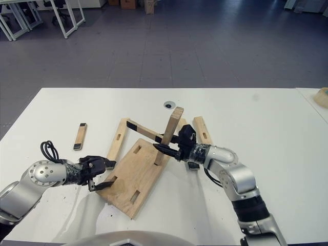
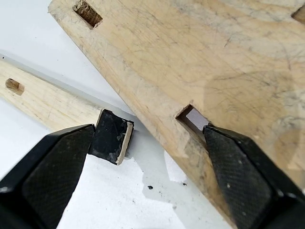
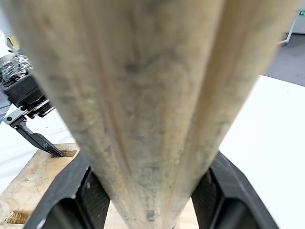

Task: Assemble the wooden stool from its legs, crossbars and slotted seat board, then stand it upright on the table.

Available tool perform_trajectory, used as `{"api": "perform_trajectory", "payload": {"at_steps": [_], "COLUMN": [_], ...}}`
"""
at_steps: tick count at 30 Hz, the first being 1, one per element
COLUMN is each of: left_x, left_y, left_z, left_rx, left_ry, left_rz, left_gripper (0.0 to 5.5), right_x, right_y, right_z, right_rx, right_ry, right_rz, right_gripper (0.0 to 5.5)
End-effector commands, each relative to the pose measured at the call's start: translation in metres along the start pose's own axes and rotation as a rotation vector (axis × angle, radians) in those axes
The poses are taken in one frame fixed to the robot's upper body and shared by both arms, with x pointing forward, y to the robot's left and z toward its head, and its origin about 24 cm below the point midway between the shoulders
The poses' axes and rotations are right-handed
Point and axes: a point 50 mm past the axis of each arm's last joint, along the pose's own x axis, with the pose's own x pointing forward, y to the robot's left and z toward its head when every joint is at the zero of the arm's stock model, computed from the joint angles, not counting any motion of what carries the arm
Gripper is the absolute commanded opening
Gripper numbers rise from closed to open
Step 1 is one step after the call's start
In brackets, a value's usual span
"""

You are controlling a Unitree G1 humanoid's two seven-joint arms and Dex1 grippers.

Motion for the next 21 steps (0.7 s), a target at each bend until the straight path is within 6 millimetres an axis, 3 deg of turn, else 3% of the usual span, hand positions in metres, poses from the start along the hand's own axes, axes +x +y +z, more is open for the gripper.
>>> {"api": "perform_trajectory", "payload": {"at_steps": [1,9,16,21], "left_x": [0.017,0.02,0.021,0.022], "left_y": [-0.023,-0.021,-0.019,-0.019], "left_z": [-0.015,-0.014,-0.015,-0.015], "left_rx": [-0.088,-0.105,-0.117,-0.125], "left_ry": [0.054,0.048,0.052,0.051], "left_rz": [-0.101,-0.072,-0.055,-0.046], "left_gripper": [4.23,4.23,4.23,4.23], "right_x": [0.001,-0.006,-0.004,-0.004], "right_y": [-0.023,-0.026,-0.027,-0.023], "right_z": [-0.037,-0.025,0.0,0.007], "right_rx": [0.143,0.116,0.04,0.048], "right_ry": [0.227,0.153,0.078,0.059], "right_rz": [-0.133,-0.097,-0.112,-0.095], "right_gripper": [2.05,2.05,2.05,3.12]}}
